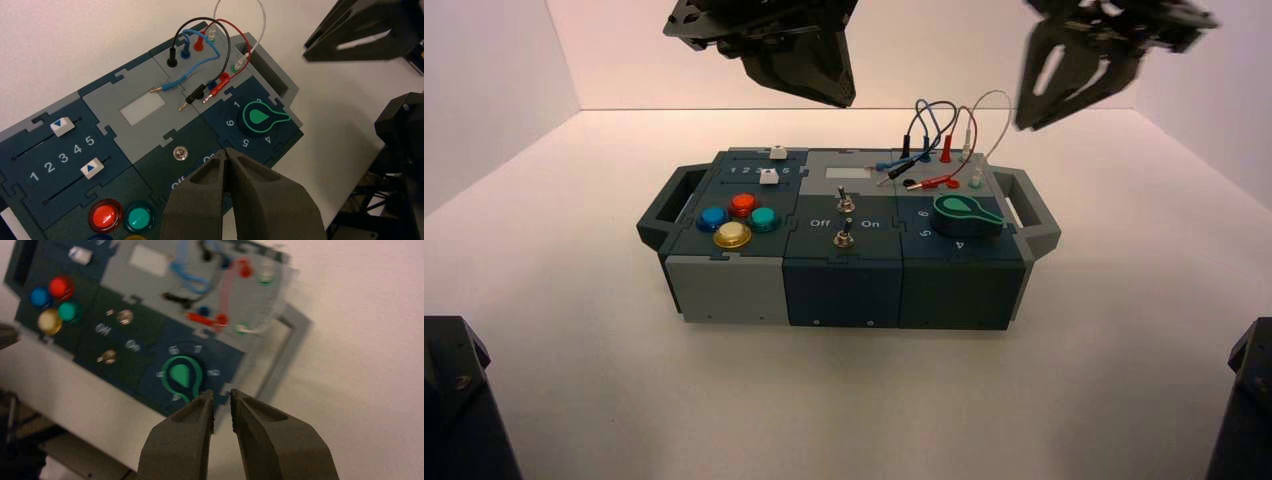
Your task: Pull the white wire.
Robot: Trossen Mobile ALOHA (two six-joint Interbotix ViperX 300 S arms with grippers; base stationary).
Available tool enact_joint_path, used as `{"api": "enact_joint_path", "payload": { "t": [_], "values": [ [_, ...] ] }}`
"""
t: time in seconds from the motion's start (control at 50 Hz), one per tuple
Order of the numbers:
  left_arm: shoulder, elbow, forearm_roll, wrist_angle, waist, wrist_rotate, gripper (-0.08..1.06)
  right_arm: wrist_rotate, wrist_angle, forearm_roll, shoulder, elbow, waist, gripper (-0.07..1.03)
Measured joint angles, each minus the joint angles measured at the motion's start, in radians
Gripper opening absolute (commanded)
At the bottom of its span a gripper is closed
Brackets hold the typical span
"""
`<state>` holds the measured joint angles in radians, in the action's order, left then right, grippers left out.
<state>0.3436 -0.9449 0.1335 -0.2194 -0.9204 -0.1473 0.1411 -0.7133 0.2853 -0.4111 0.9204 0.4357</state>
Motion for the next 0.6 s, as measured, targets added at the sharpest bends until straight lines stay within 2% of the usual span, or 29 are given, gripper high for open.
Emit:
{"api": "enact_joint_path", "payload": {
  "t": [0.38,0.6],
  "values": [
    [-0.003,-0.017,0.000,0.015,0.000,0.000,-0.03,0.000,-0.003,-0.003,0.163,-0.026,0.014,0.31],
    [-0.002,-0.018,0.000,0.015,-0.002,0.000,-0.03,-0.002,0.000,-0.025,0.249,-0.087,0.012,0.31]
  ]
}}
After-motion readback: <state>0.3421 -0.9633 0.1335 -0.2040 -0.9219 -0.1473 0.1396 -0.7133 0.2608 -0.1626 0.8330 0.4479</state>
